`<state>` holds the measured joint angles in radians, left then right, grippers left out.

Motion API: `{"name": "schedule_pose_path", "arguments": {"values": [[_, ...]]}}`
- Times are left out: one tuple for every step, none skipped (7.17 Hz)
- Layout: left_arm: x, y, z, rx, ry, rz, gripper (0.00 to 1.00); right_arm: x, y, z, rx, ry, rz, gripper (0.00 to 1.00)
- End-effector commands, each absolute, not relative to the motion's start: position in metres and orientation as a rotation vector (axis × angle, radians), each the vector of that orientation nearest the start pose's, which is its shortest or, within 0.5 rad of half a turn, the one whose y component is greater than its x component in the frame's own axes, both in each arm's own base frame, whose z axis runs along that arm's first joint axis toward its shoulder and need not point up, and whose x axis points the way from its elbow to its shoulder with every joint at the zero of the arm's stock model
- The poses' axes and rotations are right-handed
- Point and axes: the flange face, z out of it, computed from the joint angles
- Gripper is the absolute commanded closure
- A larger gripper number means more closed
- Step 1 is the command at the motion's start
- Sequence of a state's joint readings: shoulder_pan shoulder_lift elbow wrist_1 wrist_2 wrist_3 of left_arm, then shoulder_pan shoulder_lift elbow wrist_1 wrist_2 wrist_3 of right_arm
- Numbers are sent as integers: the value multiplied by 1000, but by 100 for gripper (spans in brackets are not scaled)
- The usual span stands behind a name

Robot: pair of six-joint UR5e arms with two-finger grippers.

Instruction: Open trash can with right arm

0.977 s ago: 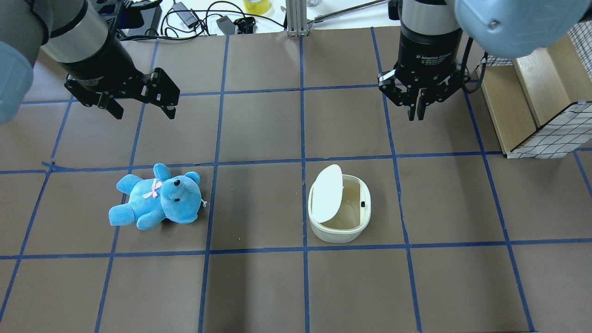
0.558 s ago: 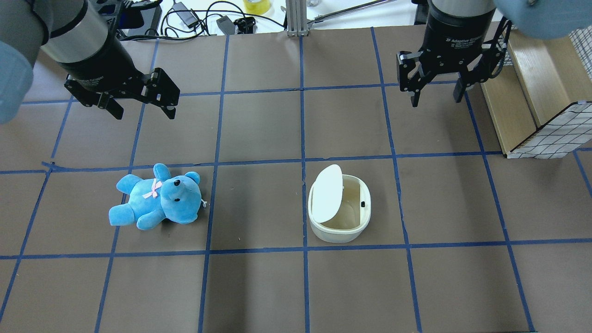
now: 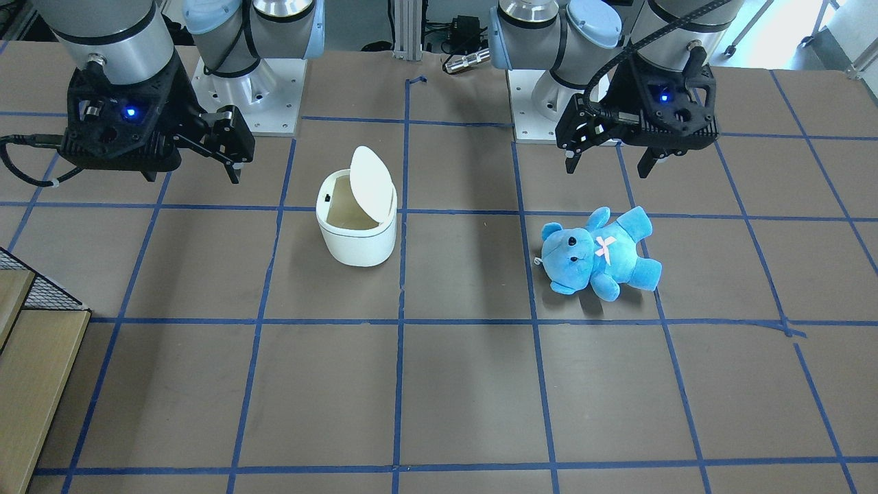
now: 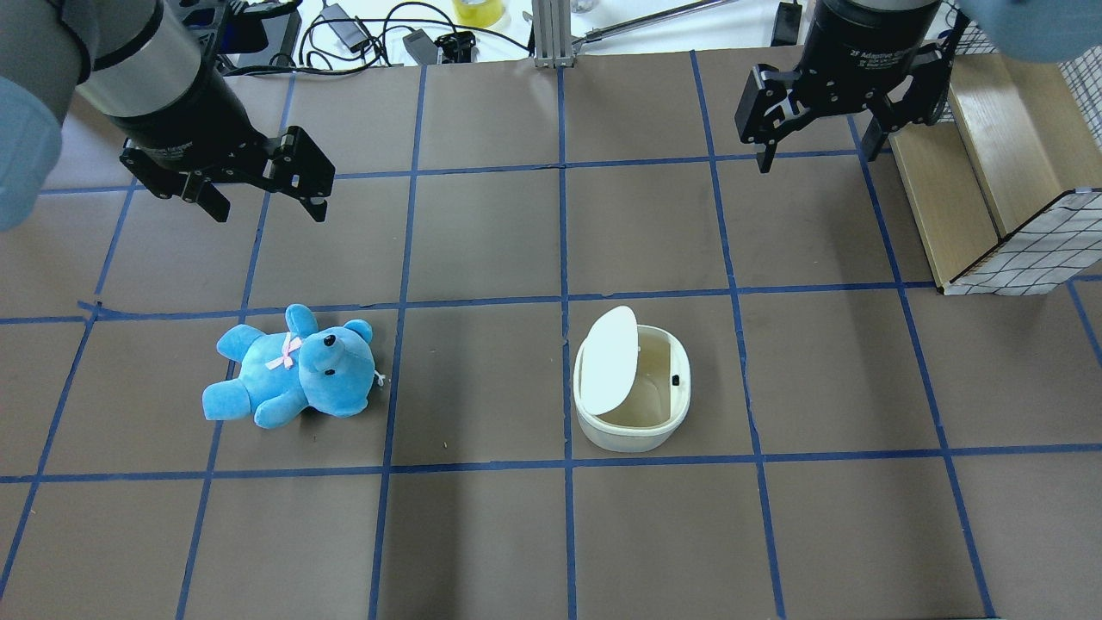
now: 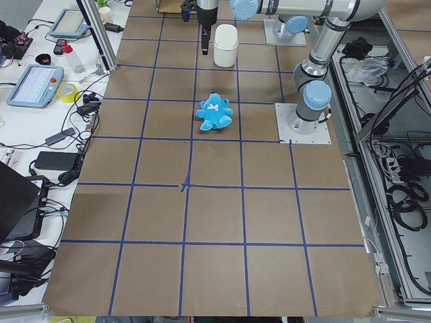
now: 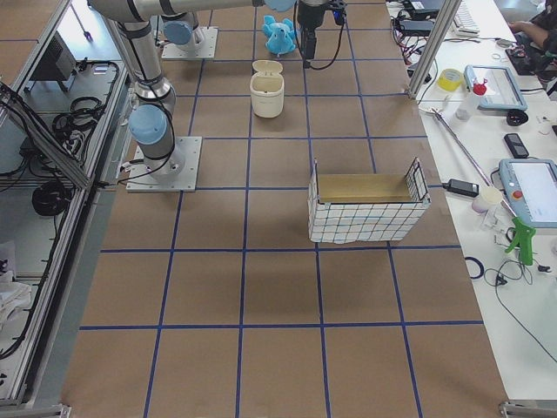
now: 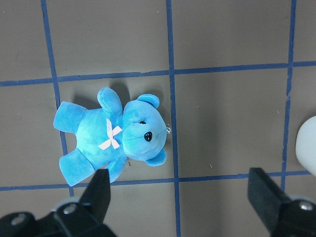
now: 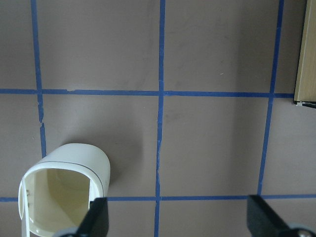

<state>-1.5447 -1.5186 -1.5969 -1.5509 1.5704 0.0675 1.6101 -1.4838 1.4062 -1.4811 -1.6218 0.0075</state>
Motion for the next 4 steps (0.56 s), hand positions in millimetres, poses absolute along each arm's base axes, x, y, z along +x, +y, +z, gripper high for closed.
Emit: {"name": "schedule_pose_path", "arguments": {"values": [[-121, -477, 502, 65, 3138, -72, 0, 148, -529, 520, -49, 3182, -111, 0], [-121, -477, 502, 65, 3138, -72, 0, 149, -531, 519, -48, 3181, -128, 0], [-121, -477, 502, 65, 3138, -72, 0, 145, -533, 517, -38, 3180, -152, 1], [-121, -477, 502, 65, 3138, -72, 0, 140, -533, 514, -18, 3179, -181, 1]]}}
